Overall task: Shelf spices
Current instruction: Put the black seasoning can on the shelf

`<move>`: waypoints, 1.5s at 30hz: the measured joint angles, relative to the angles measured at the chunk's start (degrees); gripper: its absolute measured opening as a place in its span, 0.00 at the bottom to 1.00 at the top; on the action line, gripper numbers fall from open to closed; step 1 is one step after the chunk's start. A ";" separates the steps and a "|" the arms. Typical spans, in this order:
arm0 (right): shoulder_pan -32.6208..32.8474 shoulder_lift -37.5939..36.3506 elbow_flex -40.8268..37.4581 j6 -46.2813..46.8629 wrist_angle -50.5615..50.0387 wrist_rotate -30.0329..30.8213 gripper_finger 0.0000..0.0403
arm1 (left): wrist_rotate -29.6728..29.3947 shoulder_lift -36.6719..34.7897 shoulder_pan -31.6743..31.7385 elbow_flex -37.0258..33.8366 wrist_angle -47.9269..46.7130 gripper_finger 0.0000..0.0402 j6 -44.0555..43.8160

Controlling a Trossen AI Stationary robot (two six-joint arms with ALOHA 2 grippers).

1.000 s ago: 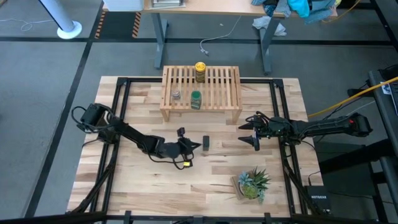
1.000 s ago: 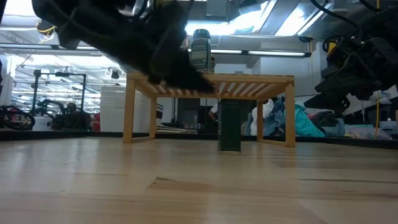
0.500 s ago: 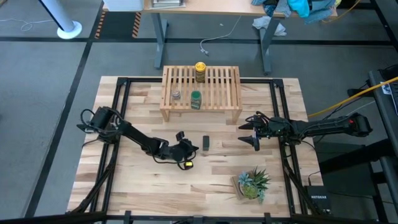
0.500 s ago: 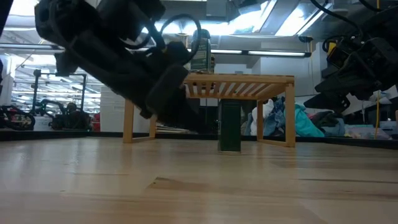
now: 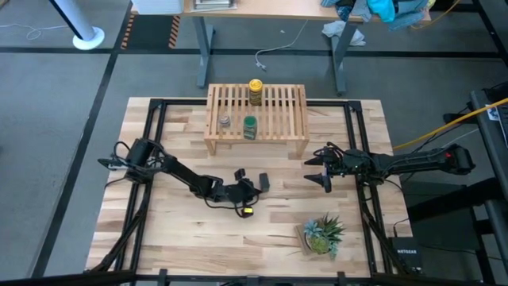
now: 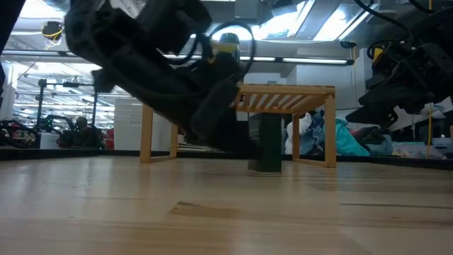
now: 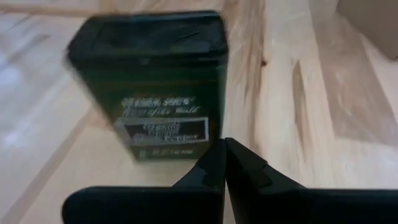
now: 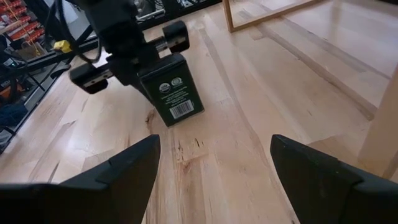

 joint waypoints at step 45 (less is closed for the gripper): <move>-0.05 0.01 2.80 8.98 5.89 0.00 0.78 | -16.38 -28.39 -7.30 5.45 -27.37 0.00 20.40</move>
